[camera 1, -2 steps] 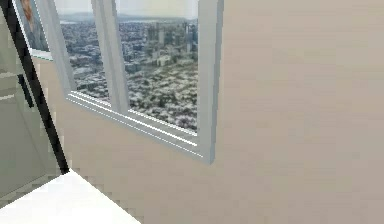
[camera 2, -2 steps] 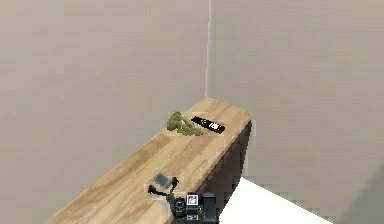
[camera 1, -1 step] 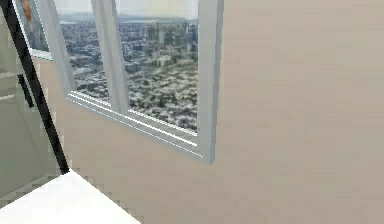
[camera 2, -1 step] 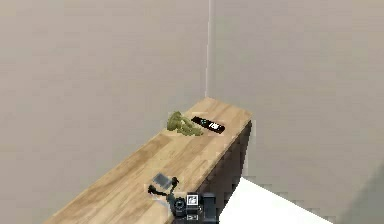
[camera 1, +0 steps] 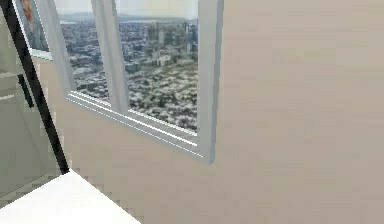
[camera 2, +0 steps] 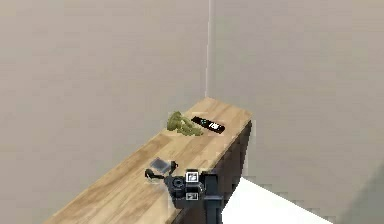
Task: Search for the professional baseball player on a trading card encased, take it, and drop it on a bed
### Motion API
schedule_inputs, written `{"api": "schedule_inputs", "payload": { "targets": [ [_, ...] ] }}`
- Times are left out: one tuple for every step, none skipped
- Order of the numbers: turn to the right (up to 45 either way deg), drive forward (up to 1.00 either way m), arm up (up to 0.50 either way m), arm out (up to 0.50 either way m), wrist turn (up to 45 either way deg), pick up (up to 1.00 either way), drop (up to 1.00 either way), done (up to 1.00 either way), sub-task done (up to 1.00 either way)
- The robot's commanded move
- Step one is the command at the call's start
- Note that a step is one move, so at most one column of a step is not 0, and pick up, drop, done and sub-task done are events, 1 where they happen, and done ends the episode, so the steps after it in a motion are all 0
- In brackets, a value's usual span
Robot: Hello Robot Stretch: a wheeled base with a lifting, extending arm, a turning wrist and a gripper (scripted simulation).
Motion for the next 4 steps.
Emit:
{"api": "schedule_inputs", "payload": {
  "targets": [
    [0.0,0.00,0.30,0.00,0.0,0.00,0.00,0.00,0.00],
    [0.0,0.00,0.00,0.00,-45.0,0.00,0.00,0.00,0.00],
    [0.0,0.00,0.00,0.00,-45.0,0.00,0.00,0.00,0.00],
    [0.0,0.00,0.00,0.00,-15.0,0.00,0.00,0.00,0.00]
  ]
}}
